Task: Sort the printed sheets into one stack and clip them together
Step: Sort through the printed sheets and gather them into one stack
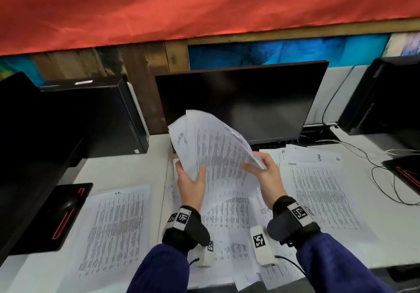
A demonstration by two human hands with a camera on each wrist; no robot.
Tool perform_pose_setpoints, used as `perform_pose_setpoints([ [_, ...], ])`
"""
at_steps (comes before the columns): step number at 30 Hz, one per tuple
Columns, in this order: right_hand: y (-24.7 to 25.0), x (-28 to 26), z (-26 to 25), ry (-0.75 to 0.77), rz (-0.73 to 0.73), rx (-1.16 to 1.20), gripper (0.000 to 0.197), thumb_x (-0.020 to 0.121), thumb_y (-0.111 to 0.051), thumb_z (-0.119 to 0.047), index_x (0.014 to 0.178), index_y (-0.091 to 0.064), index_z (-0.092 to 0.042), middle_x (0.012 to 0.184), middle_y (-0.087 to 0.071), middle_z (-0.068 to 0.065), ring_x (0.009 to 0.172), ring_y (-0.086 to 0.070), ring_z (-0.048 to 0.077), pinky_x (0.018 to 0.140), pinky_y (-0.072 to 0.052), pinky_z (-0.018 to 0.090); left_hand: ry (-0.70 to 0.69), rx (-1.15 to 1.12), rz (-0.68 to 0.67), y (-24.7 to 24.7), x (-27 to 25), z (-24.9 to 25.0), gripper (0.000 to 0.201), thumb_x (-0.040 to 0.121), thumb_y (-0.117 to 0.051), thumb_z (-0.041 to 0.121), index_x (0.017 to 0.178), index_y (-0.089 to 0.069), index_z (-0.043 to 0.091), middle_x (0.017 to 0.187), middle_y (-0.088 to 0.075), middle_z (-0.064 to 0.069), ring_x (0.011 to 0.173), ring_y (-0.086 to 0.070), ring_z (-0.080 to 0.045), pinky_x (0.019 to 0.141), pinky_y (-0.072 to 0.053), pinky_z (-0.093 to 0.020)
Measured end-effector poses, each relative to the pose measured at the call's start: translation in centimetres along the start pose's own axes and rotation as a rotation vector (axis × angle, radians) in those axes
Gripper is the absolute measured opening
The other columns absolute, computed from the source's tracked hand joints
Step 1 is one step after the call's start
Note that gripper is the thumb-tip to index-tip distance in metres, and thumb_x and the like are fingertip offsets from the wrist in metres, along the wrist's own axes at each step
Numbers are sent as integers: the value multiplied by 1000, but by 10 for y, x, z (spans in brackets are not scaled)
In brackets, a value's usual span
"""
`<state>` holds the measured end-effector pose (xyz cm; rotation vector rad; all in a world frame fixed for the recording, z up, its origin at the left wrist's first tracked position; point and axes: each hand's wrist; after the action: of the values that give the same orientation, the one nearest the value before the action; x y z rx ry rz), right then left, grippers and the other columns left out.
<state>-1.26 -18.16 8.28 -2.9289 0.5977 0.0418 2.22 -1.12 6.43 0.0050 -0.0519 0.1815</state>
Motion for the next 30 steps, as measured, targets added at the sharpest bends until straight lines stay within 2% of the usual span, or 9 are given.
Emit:
perform_pose_setpoints([
  [4, -2, 7, 8, -110, 68, 51, 33, 77, -72, -8, 101, -55, -23, 115, -61, 11, 107, -60, 31, 96, -47, 48, 58, 56, -62, 2, -4, -5, 52, 94, -54, 12, 139, -29, 18, 120, -49, 8, 105, -52, -10, 70, -42, -8],
  [9, -13, 10, 11, -135, 51, 9, 46, 84, -66, -20, 128, -53, -13, 129, -58, 9, 116, -56, 25, 99, -45, 41, 80, 107, -29, -2, -2, -2, 44, 98, -44, 14, 141, -31, 12, 132, -51, -7, 117, -54, -21, 85, -47, -22],
  [15, -6, 7, 7, -85, -5, 28, 32, 74, -67, -13, 99, -49, -22, 114, -59, 13, 102, -61, 29, 82, -51, 39, 63, 51, -67, 4, -7, 1, 53, 93, -52, 5, 139, -29, 19, 110, -54, 5, 86, -55, 3, 53, -46, -3],
  [18, -19, 7, 9, -76, 13, -62, 16, 90, -55, -9, 100, -49, -20, 114, -60, 13, 106, -60, 29, 73, -48, 29, 56, 134, -53, -1, -10, 2, 44, 96, -48, 10, 137, -34, 16, 115, -53, 2, 93, -58, -7, 66, -44, -5],
  [20, -17, 11, 6, -32, 74, -78, 27, 89, -60, -12, 111, -47, -19, 120, -56, 10, 112, -56, 28, 78, -49, 29, 22, 176, -52, 1, -2, 6, 37, 98, -45, 14, 135, -41, 15, 120, -57, -3, 105, -59, -14, 75, -44, -13],
  [23, -2, 19, -11, 234, 220, -469, 72, 76, -76, -22, 136, -36, -25, 139, -37, 4, 129, -37, 22, 107, -34, 43, -117, 297, -135, 7, 14, 21, 38, 98, -45, 13, 136, -43, 16, 117, -57, 3, 91, -54, -2, 81, -43, -18],
  [25, 3, 22, -31, 392, 199, -845, 79, 74, -76, -27, 141, -34, -30, 147, -29, -2, 136, -25, 21, 114, -15, 52, -280, 439, -220, 7, 21, 36, 34, 98, -45, 12, 132, -47, 13, 113, -53, 10, 93, -51, -2, 87, -40, -21],
  [28, -5, 24, -59, 371, -28, -1067, 53, 79, -72, -27, 128, -50, -34, 127, -51, -11, 129, -34, 19, 114, -2, 55, -572, 729, -339, -4, 26, 53, 12, 97, -45, 12, 104, -53, 16, 98, -57, 9, 90, -55, -12, 83, -38, -28],
  [30, -9, 25, -66, 264, -132, -966, 17, 82, -69, -24, 99, -65, -27, 90, -64, -7, 101, -53, 21, 110, -27, 50, -686, 844, -372, -12, 27, 58, 10, 98, -44, 15, 100, -52, 19, 95, -56, 8, 88, -54, -14, 85, -37, -29],
])
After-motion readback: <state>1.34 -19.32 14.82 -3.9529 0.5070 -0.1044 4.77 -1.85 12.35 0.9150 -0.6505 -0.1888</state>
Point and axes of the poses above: each hand's wrist, its own x-axis towards the middle knuckle, its own y-axis out of the back of the hand, z = x × y
